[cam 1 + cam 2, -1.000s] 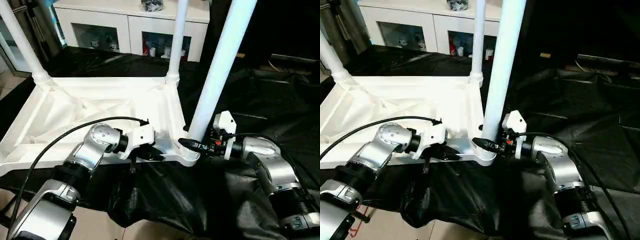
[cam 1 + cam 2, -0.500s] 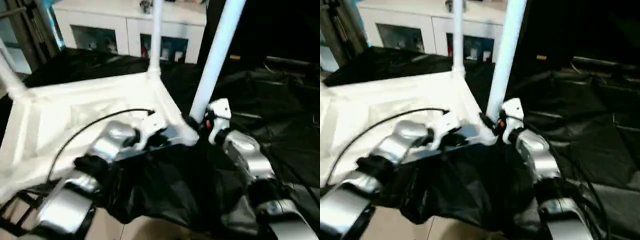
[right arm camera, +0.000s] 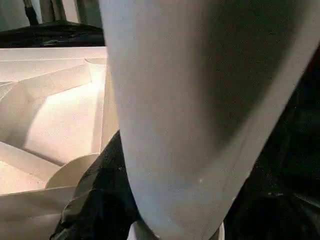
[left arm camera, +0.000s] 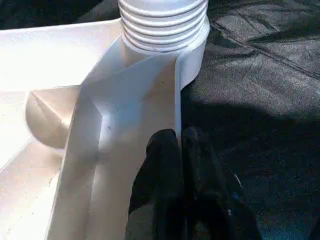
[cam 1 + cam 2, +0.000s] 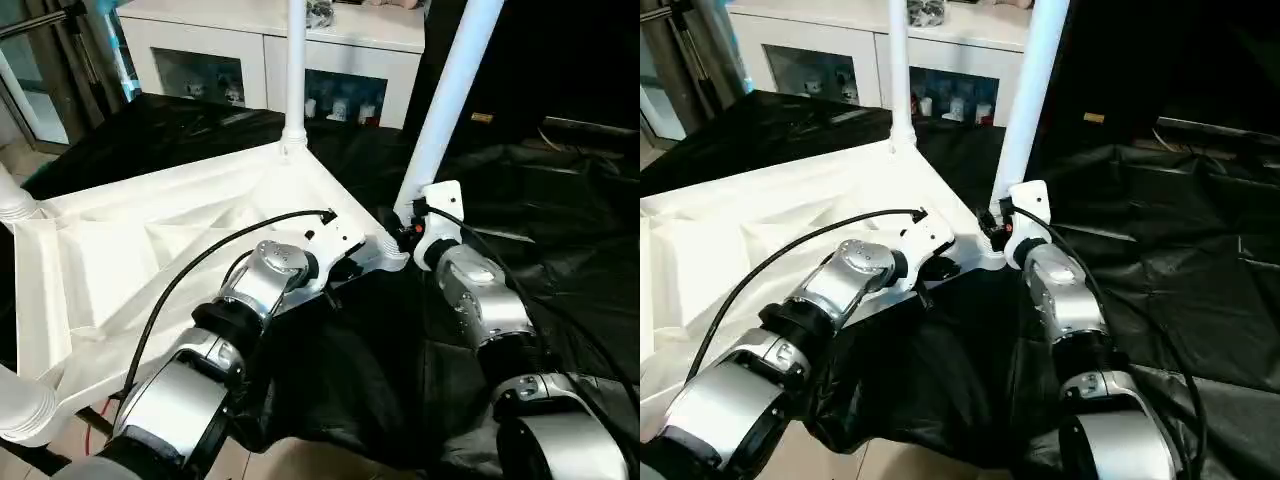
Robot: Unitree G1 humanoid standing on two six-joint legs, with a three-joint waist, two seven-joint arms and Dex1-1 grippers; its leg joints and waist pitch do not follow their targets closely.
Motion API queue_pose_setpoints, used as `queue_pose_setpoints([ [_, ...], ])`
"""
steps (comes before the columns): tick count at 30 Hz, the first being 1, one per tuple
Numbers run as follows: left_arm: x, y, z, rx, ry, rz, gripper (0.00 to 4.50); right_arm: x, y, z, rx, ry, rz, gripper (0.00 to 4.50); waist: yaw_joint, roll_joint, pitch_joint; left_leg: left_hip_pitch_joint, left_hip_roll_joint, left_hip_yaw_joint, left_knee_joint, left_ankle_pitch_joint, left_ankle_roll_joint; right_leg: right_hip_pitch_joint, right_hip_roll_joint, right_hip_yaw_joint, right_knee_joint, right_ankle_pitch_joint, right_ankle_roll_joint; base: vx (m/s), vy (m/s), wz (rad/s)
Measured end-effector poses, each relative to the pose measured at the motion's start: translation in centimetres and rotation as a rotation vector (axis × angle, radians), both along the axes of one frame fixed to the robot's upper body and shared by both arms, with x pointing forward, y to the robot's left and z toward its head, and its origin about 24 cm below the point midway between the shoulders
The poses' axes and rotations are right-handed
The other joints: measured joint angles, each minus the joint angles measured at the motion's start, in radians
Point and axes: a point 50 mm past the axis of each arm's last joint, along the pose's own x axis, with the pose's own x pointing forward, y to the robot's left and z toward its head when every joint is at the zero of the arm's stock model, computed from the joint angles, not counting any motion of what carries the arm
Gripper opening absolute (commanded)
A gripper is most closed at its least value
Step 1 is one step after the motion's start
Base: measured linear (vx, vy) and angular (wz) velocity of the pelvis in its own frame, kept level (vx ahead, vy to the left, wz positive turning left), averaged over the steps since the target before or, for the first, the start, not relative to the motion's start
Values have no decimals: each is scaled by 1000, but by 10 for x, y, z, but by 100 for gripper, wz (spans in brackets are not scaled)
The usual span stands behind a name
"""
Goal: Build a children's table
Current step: Insert table leg to table base
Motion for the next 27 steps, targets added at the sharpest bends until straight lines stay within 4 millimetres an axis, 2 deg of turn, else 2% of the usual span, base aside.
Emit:
queue_pose_setpoints([
  [9, 0, 1, 0, 5, 6, -9, 0, 2, 2, 1, -3, 16, -1, 188, -1, -1, -1, 0, 0, 0, -5, 0, 0, 1, 0, 0, -5, 0, 0, 0, 0, 0],
  [13, 0, 7, 1, 5, 20, -45, 0, 3, 3, 4, 0, 30, 41, 188, -7, -1, -1, 0, 0, 0, -8, 0, 0, 0, 0, 0, -5, 0, 0, 0, 0, 0],
  [19, -6, 22, 4, -10, 22, -148, 0, -4, -9, 10, -15, 45, 255, 188, -5, 1, -2, 0, 2, 0, -15, 3, 5, -2, 0, -6, -6, -3, -1, 9, -2, 0],
  [27, -22, 53, 6, -11, 47, -348, 0, -33, -21, 12, -64, 69, 640, 188, 5, 4, -2, 0, 4, 0, -16, 4, 5, -1, 0, -11, -6, -9, -9, 0, 0, 0],
])
